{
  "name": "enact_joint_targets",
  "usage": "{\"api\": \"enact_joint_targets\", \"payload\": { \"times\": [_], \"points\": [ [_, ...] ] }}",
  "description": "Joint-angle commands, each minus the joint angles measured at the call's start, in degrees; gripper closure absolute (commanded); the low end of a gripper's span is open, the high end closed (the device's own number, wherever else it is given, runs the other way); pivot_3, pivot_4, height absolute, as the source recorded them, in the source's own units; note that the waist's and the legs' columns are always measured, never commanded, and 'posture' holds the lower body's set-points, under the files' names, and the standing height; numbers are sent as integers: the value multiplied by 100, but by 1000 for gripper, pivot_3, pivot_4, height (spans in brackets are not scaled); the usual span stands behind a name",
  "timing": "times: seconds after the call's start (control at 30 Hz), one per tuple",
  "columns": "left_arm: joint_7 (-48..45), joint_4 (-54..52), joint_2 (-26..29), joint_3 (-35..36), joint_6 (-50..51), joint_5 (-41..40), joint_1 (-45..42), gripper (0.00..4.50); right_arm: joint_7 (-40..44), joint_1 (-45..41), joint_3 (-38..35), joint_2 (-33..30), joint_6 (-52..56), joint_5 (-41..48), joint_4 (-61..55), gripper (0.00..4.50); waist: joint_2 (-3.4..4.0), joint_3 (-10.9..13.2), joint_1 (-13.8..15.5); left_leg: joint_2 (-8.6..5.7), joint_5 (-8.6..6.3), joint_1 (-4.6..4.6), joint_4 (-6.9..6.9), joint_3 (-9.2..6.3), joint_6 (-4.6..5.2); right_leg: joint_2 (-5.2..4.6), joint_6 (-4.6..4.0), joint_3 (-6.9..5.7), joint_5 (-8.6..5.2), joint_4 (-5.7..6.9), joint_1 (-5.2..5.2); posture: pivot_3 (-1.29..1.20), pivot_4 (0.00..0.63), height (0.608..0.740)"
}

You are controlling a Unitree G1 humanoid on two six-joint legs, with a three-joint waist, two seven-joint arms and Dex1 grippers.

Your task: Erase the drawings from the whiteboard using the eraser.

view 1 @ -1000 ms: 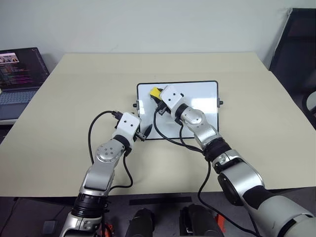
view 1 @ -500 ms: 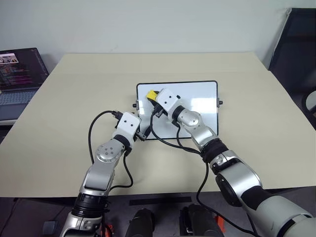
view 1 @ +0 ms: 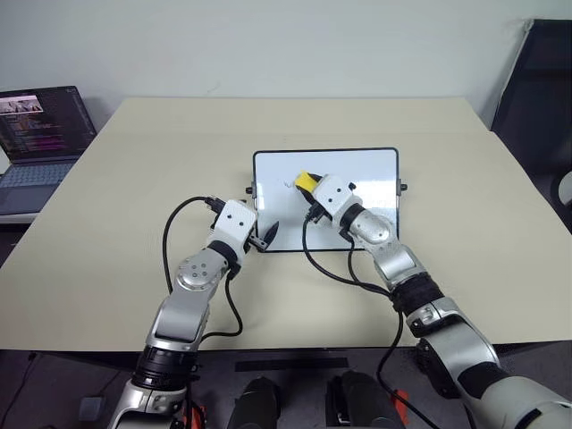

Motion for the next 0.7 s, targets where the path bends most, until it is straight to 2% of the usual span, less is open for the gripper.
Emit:
{"api": "enact_joint_targets", "payload": {
  "times": [0.03, 0.3, 0.7],
  "points": [
    [-33, -44, -20, -17, -151, 2, -118, 0, 29, 263, -47, -157, 412, -48, -107, 3394, 0, 0, -3, 0, 0, 1, 0, 1, 0, 0, 0, 1, 0, 0, 0, 0, 150, 740],
    [-67, -17, -20, -21, -178, -2, -141, 0, -42, 80, -99, 249, 151, 249, -474, 3394, 0, 0, -29, 0, 0, -3, -2, 2, 0, 3, 0, 1, 0, -3, -4, 0, 150, 740],
    [-5, -189, 15, 50, -117, 20, 24, 0, -222, -551, 82, 806, -216, 134, 336, 3394, 2, 2, -45, 2, 0, -18, -15, 6, -1, 3, -4, 3, -2, -5, -27, 0, 150, 740]
  ]
}}
